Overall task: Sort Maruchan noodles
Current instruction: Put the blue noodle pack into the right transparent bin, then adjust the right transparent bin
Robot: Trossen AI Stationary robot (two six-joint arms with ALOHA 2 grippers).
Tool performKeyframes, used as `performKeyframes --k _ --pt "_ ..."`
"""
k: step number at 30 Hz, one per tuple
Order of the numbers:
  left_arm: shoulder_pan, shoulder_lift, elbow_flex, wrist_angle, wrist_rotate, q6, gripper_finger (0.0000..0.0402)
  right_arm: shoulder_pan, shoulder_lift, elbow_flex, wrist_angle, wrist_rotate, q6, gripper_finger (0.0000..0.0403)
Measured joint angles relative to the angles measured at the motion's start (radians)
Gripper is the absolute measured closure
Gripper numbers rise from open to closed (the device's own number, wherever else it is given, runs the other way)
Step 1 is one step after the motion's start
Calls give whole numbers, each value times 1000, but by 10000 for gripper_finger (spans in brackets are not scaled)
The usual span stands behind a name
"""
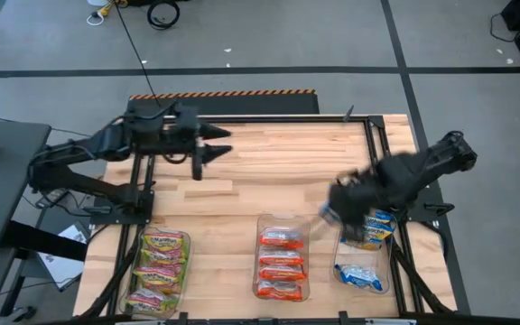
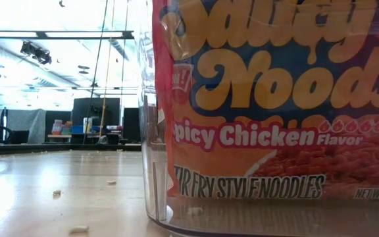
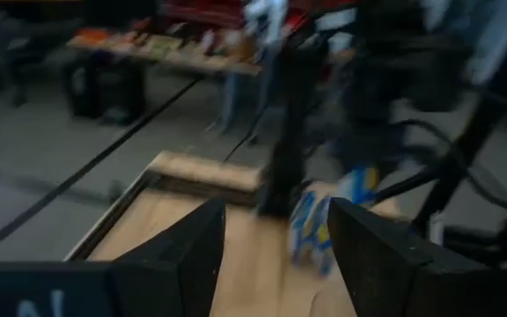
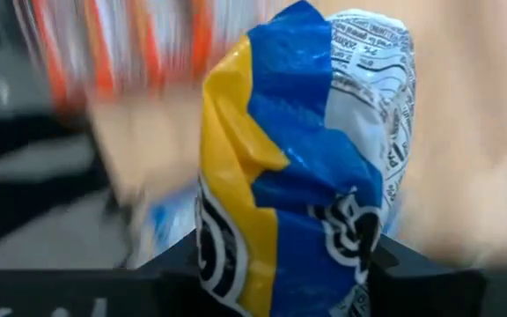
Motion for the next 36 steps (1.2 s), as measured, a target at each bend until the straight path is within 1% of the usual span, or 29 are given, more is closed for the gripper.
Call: performKeyframes --k 2,4,6,8,10,14,16,18,21,23,25,27,29,31,32,33,36 --pt "-1 -34 0 -91 -49 -13 199 81 -3 -43 -58 -68 150 261" --pt "-11 -44 0 -150 -84 -35 200 174 -6 -98 -58 -105 278 262" --pt "-21 -38 -1 -207 -113 -55 200 255 -8 -165 -5 -133 380 261" --pt "-36 -27 -1 -227 -120 -59 200 321 -7 -246 88 -135 450 261" --pt "-48 -13 -1 -230 -121 -58 200 364 -7 -337 184 -138 498 262" --pt "-75 21 -1 -227 -122 -81 200 423 -6 -521 356 -215 597 263" --pt "-88 23 -1 -227 -123 -85 200 449 -6 -591 414 -211 656 263" --pt "-98 21 -1 -221 -122 -86 200 459 -6 -640 450 -180 688 262" --pt "-95 7 -2 -227 -121 -65 200 453 -6 -682 477 -118 690 257" --pt "-89 -7 -1 -210 -123 -42 200 440 -6 -695 469 -117 682 249" --pt "-87 -18 -1 -214 -125 -29 200 428 -6 -694 469 -160 622 235" --pt "-88 -17 -1 -210 -124 -30 200 419 -6 -683 460 -236 543 215" --pt "-89 -16 -1 -219 -121 -30 200 415 -6 -652 419 -307 487 193" --pt "-91 -17 -1 -216 -121 -28 200 407 -6 -602 357 -342 415 172" --pt "-92 -17 -1 -216 -122 -32 200 399 -6 -568 318 -333 371 163" --pt "-92 -17 -1 -217 -119 -52 200 393 -6 -532 282 -293 333 155" --pt "-92 -15 -1 -216 -113 -122 200 371 -6 -434 156 -62 245 140"
